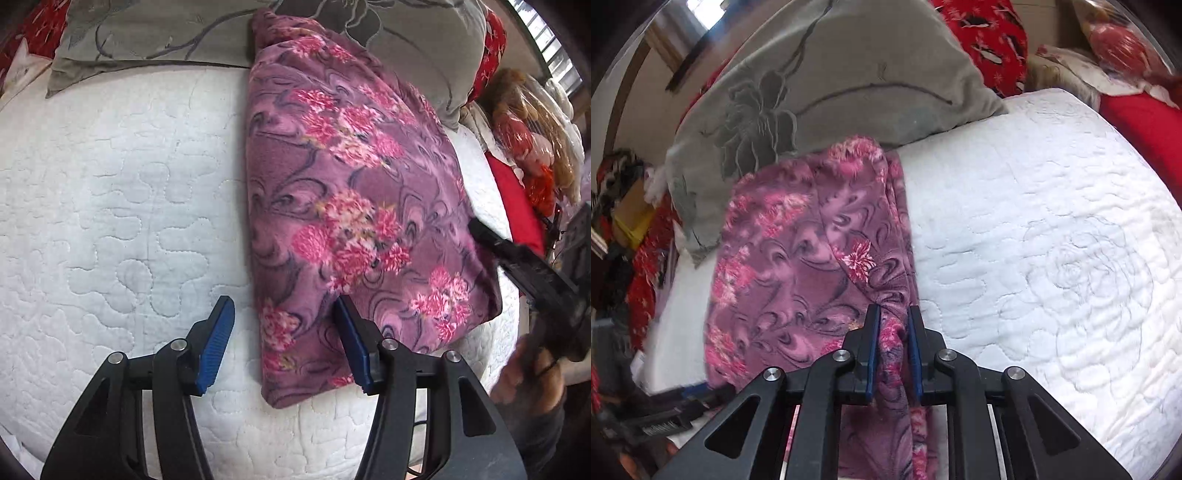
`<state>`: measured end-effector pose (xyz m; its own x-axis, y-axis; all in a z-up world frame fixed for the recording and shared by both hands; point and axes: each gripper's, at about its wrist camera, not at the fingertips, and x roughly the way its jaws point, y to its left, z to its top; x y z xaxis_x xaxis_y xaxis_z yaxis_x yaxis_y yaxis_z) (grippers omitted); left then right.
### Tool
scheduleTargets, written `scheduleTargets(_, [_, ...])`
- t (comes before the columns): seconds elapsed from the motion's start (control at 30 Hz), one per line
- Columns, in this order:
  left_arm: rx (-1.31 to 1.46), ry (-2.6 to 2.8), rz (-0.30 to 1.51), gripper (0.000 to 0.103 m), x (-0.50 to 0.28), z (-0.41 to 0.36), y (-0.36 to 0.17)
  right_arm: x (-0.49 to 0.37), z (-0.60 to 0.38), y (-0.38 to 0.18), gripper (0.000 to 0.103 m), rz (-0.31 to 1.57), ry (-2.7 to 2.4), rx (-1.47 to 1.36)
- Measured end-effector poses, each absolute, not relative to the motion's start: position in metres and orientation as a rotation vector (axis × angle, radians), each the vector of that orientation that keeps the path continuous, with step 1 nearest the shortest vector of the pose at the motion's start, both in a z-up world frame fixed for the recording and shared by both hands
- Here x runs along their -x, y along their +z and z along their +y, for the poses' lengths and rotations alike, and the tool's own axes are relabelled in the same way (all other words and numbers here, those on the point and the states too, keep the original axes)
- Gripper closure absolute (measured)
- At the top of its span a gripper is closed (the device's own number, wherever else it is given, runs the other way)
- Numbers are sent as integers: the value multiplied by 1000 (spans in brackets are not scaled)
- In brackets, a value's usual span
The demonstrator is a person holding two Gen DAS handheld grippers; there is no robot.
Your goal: Fold small clothes
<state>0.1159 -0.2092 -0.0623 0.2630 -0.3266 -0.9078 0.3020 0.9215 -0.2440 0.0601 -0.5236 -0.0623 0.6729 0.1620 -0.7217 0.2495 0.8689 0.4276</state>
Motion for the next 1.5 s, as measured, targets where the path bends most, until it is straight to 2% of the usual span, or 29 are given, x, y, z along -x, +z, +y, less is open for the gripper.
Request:
scheduleTargets(0.1, [33, -416, 1237, 48, -114, -226, -64, -49, -527, -50, 82, 806, -17, -574])
scheduleTargets(0.2, [27, -410, 1236, 48, -108, -229, -62, -42, -523, -52, 76, 851, -9, -573])
scheduleTargets(0.27, [23, -408, 1236, 48, -109, -229, -61, -34, -522, -56, 78, 878, 12, -587])
scheduleTargets(0.33, [26, -407, 1238, 48, -114, -232, -65, -25, -519, -52, 95, 827, 6, -562])
scheduleTargets(0.37, [26, -406, 1239, 47, -116, -232, -65, -23, -517, -52, 99, 817, -8, -532])
scheduleTargets(0.5, [34, -414, 1245, 48, -115, -218, -57, -31, -517, -76, 97, 932, -55, -495])
scheduleTargets(0.53, [54, -426, 1216, 48, -116, -214, -49, -29, -518, -72, 97, 920, -57, -501])
scheduleTargets(0.57, [75, -431, 1187, 48, -120, -210, -40, -29, -519, -63, 91, 894, -54, -509])
scheduleTargets(0.67, [134, -437, 1166, 48, -146, -208, -23, -32, -525, -34, 89, 773, -64, -525])
scheduleTargets(0.87, [174, -409, 1190, 47, -195, -232, -30, -81, -515, -17, 87, 700, -8, -499])
scheduleTargets(1.0, [170, -397, 1232, 44, -203, -234, -57, -124, -509, -67, 89, 907, -57, -466])
scheduleTargets(1.03, [205, -417, 1232, 44, -204, -230, -54, -123, -512, -64, 89, 872, -57, -474])
scheduleTargets(1.2, [343, -438, 1183, 45, -226, -223, -33, -149, -532, -29, 76, 766, -80, -523])
scheduleTargets(1.3, [343, -443, 1167, 45, -245, -237, -24, -177, -532, -20, 76, 730, -43, -550])
scheduleTargets(1.4, [227, -368, 1172, 44, -265, -257, -34, -204, -525, -32, 77, 763, -36, -552])
scheduleTargets(1.43, [191, -345, 1194, 44, -270, -262, -42, -214, -521, -41, 78, 802, -62, -534])
scheduleTargets(1.47, [172, -328, 1243, 42, -276, -266, -57, -224, -518, -53, 85, 867, -107, -500])
scheduleTargets(1.5, [187, -330, 1255, 40, -278, -265, -63, -230, -517, -64, 86, 889, -122, -484])
